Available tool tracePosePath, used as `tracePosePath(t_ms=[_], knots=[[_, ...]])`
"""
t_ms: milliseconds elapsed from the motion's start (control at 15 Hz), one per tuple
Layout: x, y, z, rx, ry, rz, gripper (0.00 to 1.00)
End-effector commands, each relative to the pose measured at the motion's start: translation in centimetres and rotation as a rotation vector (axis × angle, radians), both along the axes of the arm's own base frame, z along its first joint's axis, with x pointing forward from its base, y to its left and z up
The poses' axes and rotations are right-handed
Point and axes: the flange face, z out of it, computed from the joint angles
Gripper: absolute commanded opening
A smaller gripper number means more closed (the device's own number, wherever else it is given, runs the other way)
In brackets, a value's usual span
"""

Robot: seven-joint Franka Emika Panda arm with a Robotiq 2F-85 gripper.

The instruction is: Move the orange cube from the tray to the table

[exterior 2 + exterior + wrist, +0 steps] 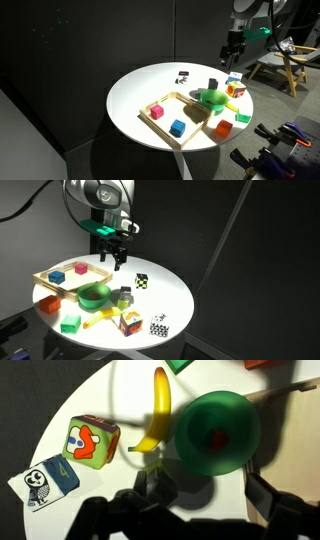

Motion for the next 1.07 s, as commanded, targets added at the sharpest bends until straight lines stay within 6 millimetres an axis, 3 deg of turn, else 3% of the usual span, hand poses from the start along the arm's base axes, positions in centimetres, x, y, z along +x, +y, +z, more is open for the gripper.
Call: tracePosePath(t_ms=[0,467,800,1000], knots=[[-2.2,1.3,1.4,-0.021,-0.015,0.043,1.0],[-4.7,2.3,2.8,-0.012,-0.008,0.005,1.0],[-7.9,0.7,5.5,-0.003,0.027,-0.075,1.0],[-8.7,0.6,6.7,0.001,0.044,-0.114,1.0]])
